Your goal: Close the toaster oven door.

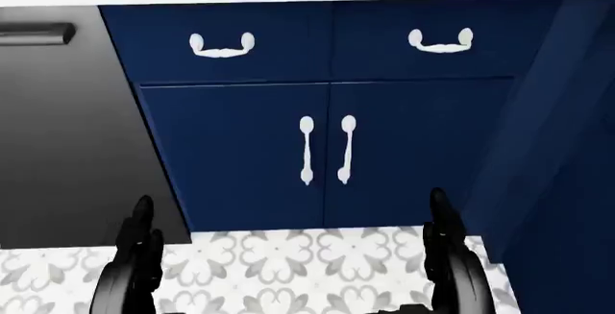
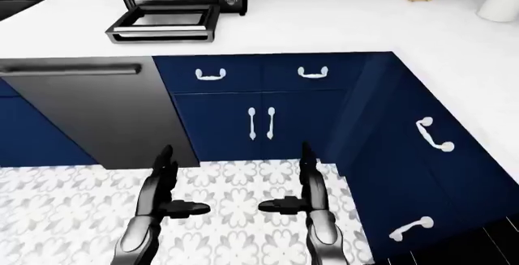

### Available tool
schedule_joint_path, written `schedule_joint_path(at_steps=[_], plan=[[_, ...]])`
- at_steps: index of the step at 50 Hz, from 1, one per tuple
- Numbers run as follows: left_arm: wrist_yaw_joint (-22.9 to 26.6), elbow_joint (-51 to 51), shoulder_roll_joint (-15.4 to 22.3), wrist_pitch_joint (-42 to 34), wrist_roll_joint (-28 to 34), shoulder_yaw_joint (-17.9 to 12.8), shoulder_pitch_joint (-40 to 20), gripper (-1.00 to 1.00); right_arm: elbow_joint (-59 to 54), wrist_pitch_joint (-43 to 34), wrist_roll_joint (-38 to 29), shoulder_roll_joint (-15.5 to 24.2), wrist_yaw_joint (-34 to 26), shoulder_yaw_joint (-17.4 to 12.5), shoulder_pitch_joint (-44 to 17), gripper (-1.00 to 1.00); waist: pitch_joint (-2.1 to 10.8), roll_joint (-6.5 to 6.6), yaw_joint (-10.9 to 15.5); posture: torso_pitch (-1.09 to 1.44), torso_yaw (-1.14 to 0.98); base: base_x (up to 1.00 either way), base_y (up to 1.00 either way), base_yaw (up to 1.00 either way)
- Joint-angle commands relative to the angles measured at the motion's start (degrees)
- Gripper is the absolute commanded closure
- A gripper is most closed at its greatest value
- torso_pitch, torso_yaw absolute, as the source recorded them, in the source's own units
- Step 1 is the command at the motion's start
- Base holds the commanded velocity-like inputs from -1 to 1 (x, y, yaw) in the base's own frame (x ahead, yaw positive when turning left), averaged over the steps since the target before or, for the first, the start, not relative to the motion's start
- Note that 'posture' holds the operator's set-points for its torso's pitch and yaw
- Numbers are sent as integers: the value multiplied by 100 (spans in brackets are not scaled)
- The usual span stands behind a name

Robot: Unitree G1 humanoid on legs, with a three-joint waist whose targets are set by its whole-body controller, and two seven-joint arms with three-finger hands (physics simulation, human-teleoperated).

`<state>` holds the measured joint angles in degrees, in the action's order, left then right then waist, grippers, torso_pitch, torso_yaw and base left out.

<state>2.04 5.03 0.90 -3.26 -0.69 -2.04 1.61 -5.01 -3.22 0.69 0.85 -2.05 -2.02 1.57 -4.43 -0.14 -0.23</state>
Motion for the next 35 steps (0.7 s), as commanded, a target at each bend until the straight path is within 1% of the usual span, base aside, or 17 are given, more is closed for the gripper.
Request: schedule_joint_path(at_steps=[1,2,3,4,5,7,9,12,16,17,19,22,25,27,30,32,35], plan=[[34,-819,34,305,6,19,-90,-100,723,74,193,33,26,-127,-257,-100,5,-45,-12,0,0,0,0,0],[30,-851,26,289,5,11,-83,-100,727,79,194,40,21,-119,-249,-100,215,-41,19,0,0,0,0,0],[59,-979,34,152,-29,-2,-101,-100,775,41,201,42,15,-109,-238,-100,365,-8,51,0,0,0,0,0],[72,-1174,40,22,-37,-5,-108,-100,792,57,178,52,17,-103,-241,-100,205,-13,44,0,0,0,0,0],[102,-1376,55,-28,7,19,-84,-100,914,-31,177,56,16,-96,-228,-100,116,-41,40,0,0,0,0,0],[146,-1764,88,-366,-34,-53,-145,-100,1097,-159,194,66,72,-154,-285,-100,390,-50,47,0,0,0,0,0],[206,-2046,150,-670,-108,-186,-220,-100,1273,-290,181,112,28,-168,-311,-100,422,-47,51,0,0,0,0,0],[252,-2531,281,-1306,-338,-495,-467,-100,1651,-601,165,144,-11,-196,-368,-100,458,-29,54,0,0,0,0,0],[380,-3552,511,-2416,-814,-951,-711,-100,2185,-1142,240,272,-22,-386,-711,-100,494,8,38,0,0,0,0,0],[415,-3553,610,-2321,-746,-1022,-780,-100,2293,-1297,290,293,-35,-426,-788,-100,495,11,36,0,0,0,0,0],[436,-3737,751,-2501,-845,-1257,-925,-100,2690,-1729,425,361,-1,-535,-968,-100,493,17,47,0,0,0,0,0],[523,-3603,937,-2445,-827,-1487,-1044,-100,2835,-1950,403,495,13,-632,-1180,-100,494,27,53,0,0,0,0,0],[404,-3619,1169,-2795,-1133,-1854,-1310,-100,3083,-2221,418,588,-18,-723,-1327,-100,505,35,52,0,0,0,0,0],[275,-3798,1333,-3213,-1476,-2085,-1507,-100,3199,-2417,464,669,-47,-795,-1484,-100,500,41,46,0,0,0,0,0],[137,-3963,1617,-3500,-1839,-2318,-1698,-100,3404,-2711,528,797,-65,-890,-1705,-100,462,41,33,0,0,0,0,0],[112,-3948,1831,-3431,-1892,-2379,-1795,-100,3474,-2853,566,882,-80,-948,-1846,-100,433,46,30,0,0,0,0,0],[-15,-3875,2092,-3574,-2157,-2590,-1987,-100,3571,-3072,663,1013,-71,-1064,-2052,-100,405,60,31,0,0,0,0,0]])
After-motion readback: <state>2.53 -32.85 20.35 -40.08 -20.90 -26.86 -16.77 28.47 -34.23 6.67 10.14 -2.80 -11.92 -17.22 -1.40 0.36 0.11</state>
